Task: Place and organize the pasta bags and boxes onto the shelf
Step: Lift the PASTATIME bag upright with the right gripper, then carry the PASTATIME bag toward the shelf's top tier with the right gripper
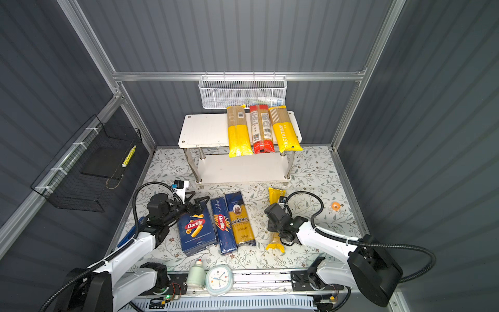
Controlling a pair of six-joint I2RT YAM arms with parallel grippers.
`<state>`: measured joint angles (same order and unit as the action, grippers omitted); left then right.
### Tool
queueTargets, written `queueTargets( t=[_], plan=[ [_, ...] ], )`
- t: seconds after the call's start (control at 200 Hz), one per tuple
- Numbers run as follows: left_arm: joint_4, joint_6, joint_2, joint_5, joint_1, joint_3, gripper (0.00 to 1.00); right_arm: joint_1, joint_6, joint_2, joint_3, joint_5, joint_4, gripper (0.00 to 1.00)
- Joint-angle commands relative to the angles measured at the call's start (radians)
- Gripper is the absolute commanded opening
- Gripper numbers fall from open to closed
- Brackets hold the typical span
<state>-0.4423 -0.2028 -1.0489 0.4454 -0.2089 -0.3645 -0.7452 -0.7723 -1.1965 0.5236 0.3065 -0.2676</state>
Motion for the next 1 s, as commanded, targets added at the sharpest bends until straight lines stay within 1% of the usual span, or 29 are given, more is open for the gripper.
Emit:
queueTargets(
  t=[0.0, 0.075, 0.145, 0.165, 0.39, 0.465, 0.655, 0.805, 0.82, 0.9, 0.99],
  plan=[
    [0.008, 0.008, -0.002, 0.011, -0.006, 0.002, 0.99, -0.005, 0.025, 0.046, 0.021, -0.003, 0.04, 0.1],
    [0.01, 0.006, -0.01, 0.024, -0.006, -0.004, 0.99, -0.006, 0.035, 0.066, 0.029, -0.026, 0.043, 0.09],
    [0.016, 0.009, -0.002, 0.01, -0.007, -0.001, 0.99, -0.009, 0.045, 0.07, 0.056, -0.053, 0.021, 0.09],
    [0.018, 0.011, 0.002, 0.004, -0.006, -0.001, 0.99, -0.012, 0.048, 0.104, 0.061, -0.06, 0.014, 0.09],
    [0.028, 0.018, 0.033, -0.046, -0.007, 0.015, 0.99, -0.055, 0.07, 0.155, 0.138, -0.08, -0.035, 0.09],
    [0.042, 0.02, 0.032, -0.035, -0.007, 0.005, 0.99, -0.07, 0.076, 0.163, 0.16, -0.093, -0.038, 0.09],
    [0.058, 0.022, 0.047, -0.064, -0.006, 0.004, 0.99, -0.115, 0.083, 0.172, 0.222, -0.077, -0.057, 0.08],
    [0.081, 0.025, 0.101, -0.108, -0.006, 0.021, 0.99, -0.144, 0.092, 0.162, 0.27, -0.075, -0.056, 0.07],
    [0.086, 0.028, 0.109, -0.139, -0.006, 0.021, 0.99, -0.148, 0.094, 0.16, 0.275, -0.075, -0.055, 0.07],
    [0.121, 0.033, 0.151, -0.189, -0.006, 0.026, 0.99, -0.172, 0.103, 0.151, 0.304, -0.071, -0.055, 0.07],
    [0.132, 0.03, 0.225, -0.28, -0.006, 0.061, 0.99, -0.204, 0.115, 0.136, 0.345, -0.065, -0.069, 0.07]
  ],
)
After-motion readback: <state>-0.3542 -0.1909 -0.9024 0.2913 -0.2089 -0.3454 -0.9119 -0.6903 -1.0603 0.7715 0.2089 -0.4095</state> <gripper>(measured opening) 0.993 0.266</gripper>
